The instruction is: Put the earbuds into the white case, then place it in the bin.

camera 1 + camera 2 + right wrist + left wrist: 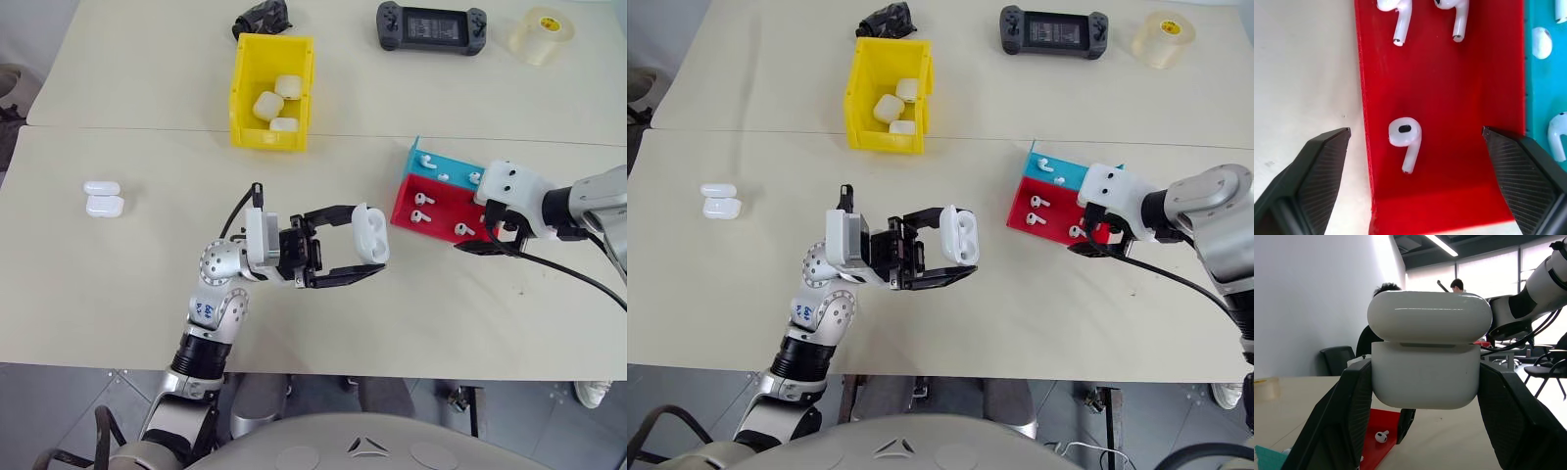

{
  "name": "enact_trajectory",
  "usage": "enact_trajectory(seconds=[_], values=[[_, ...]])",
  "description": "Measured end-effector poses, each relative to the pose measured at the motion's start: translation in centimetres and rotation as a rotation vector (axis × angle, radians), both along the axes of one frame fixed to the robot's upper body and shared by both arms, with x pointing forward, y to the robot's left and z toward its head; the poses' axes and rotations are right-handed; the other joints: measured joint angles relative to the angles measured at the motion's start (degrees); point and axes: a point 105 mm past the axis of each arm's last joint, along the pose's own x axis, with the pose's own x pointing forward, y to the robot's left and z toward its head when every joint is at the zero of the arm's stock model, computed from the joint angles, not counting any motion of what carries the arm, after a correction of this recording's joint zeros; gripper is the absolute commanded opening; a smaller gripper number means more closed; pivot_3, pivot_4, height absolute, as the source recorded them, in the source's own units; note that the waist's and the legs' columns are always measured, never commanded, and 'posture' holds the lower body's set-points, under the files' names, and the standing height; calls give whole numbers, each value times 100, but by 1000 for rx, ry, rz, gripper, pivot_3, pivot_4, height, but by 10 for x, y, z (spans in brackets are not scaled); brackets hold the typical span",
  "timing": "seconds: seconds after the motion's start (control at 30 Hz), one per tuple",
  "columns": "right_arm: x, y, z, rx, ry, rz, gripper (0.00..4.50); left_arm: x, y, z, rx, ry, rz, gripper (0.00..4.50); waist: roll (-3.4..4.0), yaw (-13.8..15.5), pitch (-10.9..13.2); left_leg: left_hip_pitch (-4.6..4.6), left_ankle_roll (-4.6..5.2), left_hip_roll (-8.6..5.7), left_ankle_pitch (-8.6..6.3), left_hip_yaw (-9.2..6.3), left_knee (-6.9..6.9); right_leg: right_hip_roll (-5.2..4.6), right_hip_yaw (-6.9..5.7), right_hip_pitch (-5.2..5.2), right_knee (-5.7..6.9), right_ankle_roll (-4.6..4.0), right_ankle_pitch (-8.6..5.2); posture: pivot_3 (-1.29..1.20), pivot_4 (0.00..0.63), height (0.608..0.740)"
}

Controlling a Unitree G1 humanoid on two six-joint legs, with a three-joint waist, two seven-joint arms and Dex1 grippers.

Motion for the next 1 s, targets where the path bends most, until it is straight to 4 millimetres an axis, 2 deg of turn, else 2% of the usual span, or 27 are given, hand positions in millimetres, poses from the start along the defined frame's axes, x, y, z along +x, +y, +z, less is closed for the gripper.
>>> enact_trajectory(seconds=[0.03,0.27,1.0], values=[[1,0,0,-1,-1,2,3878,0,0,1,-1,1,1,2876,0,0,0,0,0,0,0,0,0,0,0,0,0,0,0,0,150,740],[2,6,-3,1,16,37,1456,-1,-1,4,0,4,4,2876,0,5,0,0,0,-1,0,-1,0,0,-1,0,0,0,0,0,150,740],[3,-3,-2,-71,33,109,1456,-1,4,6,20,6,26,2876,0,1,0,0,0,-1,0,-1,1,0,-2,1,0,0,0,0,150,740]])
